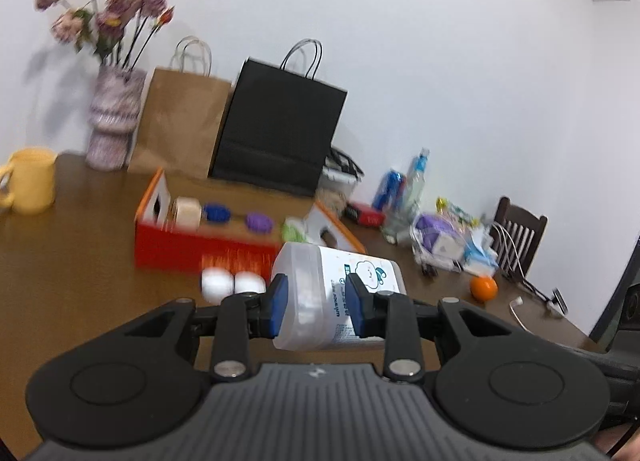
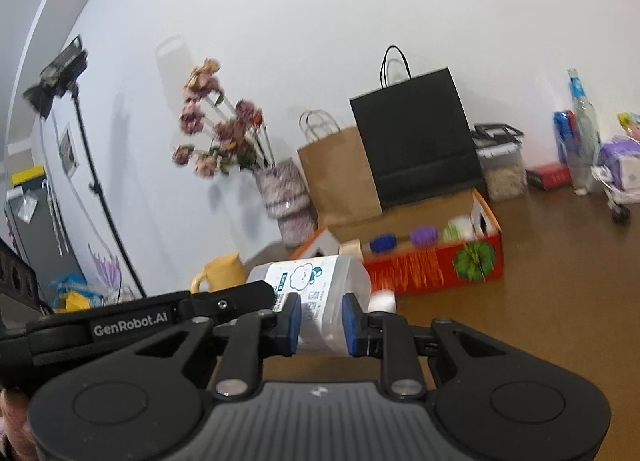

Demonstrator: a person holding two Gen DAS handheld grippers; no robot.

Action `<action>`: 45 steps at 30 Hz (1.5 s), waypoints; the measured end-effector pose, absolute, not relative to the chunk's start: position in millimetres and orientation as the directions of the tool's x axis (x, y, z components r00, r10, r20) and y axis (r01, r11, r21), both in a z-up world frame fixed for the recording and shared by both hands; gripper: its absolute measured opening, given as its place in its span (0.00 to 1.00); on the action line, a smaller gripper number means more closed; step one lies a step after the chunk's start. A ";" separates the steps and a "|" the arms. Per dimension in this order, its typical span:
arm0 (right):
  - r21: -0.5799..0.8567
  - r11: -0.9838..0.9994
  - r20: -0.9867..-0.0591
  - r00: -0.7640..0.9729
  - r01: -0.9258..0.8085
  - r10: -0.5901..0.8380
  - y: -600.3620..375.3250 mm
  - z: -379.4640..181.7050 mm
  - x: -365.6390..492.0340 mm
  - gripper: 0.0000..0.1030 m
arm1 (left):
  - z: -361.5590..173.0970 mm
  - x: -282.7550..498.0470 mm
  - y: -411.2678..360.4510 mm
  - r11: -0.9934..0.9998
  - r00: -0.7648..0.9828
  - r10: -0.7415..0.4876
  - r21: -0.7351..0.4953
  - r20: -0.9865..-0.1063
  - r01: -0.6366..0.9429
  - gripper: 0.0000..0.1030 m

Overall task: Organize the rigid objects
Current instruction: 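Carry the pill bottle over the box and lower it in, then open the left gripper and lift both tools away from the box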

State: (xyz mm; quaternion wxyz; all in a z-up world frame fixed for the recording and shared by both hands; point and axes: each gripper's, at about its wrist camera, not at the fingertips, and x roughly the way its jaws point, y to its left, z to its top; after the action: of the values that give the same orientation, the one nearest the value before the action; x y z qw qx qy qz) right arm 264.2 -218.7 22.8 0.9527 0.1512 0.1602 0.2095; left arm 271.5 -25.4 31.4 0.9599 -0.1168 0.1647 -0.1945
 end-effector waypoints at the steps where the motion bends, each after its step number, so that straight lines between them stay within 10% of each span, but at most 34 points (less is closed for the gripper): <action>1: 0.352 0.867 -0.238 0.862 -0.353 0.447 -217.9 29.7 282.9 0.20 | 37.7 288.7 -24.9 0.896 0.871 -0.413 -0.289 -0.267 0.337 0.30; 24: 0.397 0.897 -0.528 0.750 -0.195 0.397 -170.8 -41.8 605.4 0.28 | -29.7 615.2 18.6 0.906 0.713 -0.368 -0.402 -0.596 0.131 0.34; 34: 0.373 0.904 -0.493 0.780 -0.210 0.384 -178.3 -32.5 599.7 0.42 | -20.0 610.3 17.8 0.928 0.729 -0.331 -0.348 -0.599 0.135 0.47; 45: 0.239 0.946 -0.356 0.886 -0.220 0.296 -212.4 39.3 535.4 0.62 | 47.8 533.3 7.5 0.979 0.891 -0.193 -0.137 -0.410 0.149 0.57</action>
State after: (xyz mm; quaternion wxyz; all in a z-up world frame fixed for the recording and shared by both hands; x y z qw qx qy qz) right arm 535.4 -212.4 39.3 0.9663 0.0966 0.1975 0.1336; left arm 533.3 7.5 47.8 0.9711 -0.0511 0.2158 -0.0878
